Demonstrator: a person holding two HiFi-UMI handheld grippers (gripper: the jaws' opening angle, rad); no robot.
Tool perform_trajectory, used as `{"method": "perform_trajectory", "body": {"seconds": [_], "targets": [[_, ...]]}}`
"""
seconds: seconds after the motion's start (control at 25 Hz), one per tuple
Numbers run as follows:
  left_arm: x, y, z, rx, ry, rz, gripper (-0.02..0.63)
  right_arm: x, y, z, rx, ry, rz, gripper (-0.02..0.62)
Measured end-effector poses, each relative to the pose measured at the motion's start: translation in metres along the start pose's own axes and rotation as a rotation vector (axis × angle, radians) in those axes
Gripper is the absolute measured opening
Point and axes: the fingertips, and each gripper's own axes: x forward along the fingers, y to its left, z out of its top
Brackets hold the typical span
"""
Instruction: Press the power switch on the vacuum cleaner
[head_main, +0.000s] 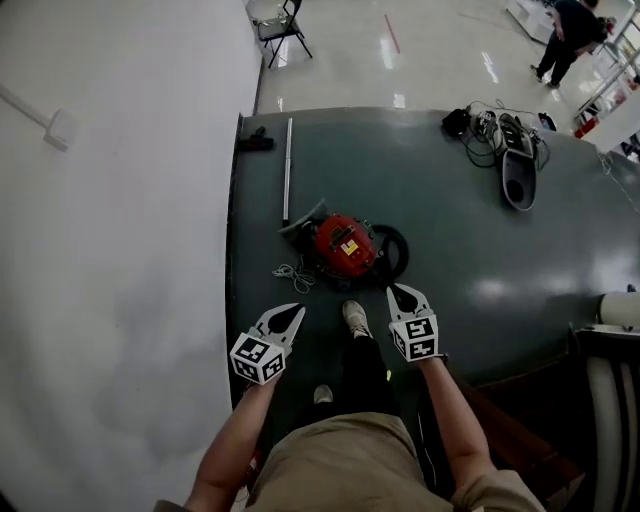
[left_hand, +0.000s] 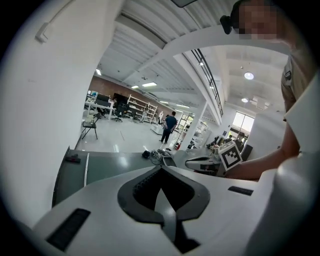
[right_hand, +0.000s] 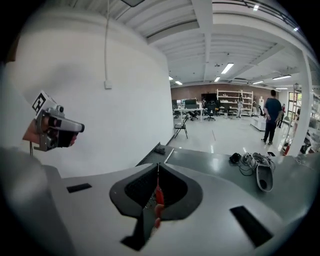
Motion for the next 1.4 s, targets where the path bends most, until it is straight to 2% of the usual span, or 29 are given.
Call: {"method": "perform_trajectory", "body": {"seconds": [0.32, 0.48, 0.72, 0.92, 1.08, 1.24, 1.4], "targets": [[0.139, 0.078, -0.021, -0.004, 0.082, 0.058, 0.006, 0.174, -0.071, -0.087, -0.009, 0.21, 0.033, 0.014], [0.195, 0.114, -0.056, -0.005, 0.143, 0.065, 0.006, 0.258, -0.094, -0.144, -0.019, 0.297, 0.037, 0.014], [0.248, 0.154, -0.119, -0.058, 0.227, 0.101, 0.006, 0.347, -0.095, -0.227, -0.031, 0.466, 0.084, 0.014], [0.282, 0.181, -0.158, -0.089, 0.275, 0.111, 0.006, 0.394, -0.092, -0.281, -0.061, 0.544, 0.11, 0.014], [0.304, 0.196, -0.178, -0.101, 0.3, 0.105, 0.006, 0.42, -0.09, -0.309, -0.071, 0.59, 0.118, 0.014], [0.315, 0.192, -0.19, -0.114, 0.305, 0.092, 0.006, 0.435, -0.09, -0.332, -0.072, 0.632, 0.115, 0.014], [0.316, 0.18, -0.206, -0.138, 0.313, 0.079, 0.006, 0.441, -0.09, -0.339, -0.067, 0.626, 0.104, 0.014]]}}
